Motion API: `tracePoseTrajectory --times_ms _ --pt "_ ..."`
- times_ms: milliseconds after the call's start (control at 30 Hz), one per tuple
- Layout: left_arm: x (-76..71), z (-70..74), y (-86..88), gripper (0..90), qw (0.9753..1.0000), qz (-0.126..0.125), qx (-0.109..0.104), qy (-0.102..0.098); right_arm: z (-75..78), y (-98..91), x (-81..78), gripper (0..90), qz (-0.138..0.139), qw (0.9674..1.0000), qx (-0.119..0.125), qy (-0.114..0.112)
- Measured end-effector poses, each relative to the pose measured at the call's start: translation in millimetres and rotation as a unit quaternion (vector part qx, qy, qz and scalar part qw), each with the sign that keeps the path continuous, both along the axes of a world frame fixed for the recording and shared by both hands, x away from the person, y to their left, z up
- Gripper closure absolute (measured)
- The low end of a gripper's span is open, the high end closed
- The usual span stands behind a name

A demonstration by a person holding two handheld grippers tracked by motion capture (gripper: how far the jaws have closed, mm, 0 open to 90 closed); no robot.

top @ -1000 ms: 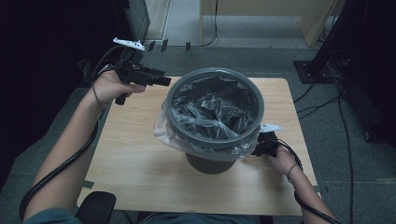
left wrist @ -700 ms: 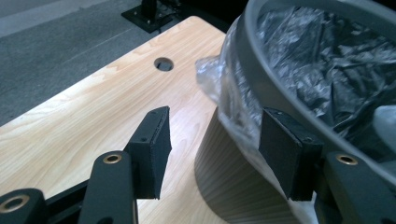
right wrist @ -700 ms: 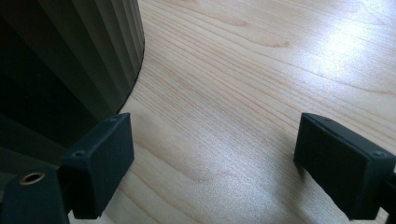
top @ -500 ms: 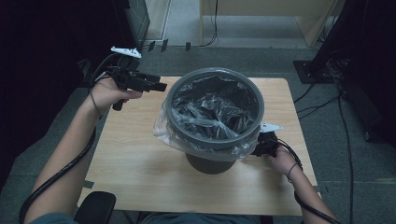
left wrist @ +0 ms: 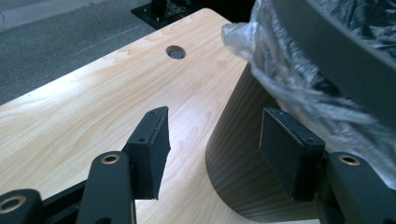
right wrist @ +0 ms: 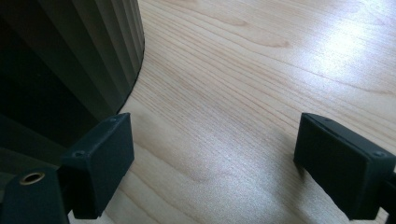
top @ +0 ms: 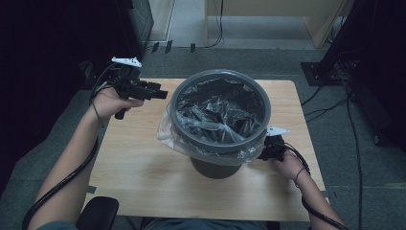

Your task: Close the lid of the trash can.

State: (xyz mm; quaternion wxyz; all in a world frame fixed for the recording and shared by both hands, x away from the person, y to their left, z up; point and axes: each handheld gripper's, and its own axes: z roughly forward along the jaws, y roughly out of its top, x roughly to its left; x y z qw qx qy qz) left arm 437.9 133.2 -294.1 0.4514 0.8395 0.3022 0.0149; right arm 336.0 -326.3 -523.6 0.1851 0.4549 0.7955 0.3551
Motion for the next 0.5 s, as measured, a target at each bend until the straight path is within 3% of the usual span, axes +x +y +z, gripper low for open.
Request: tracePoseTrajectory --times_ms 500 --pt "1.1 -27.5 2.9 40.8 0.9999 0.012 0.005 0.003 0.0 -0.1 0.0 11.9 0.001 1.0000 -0.001 0.000"
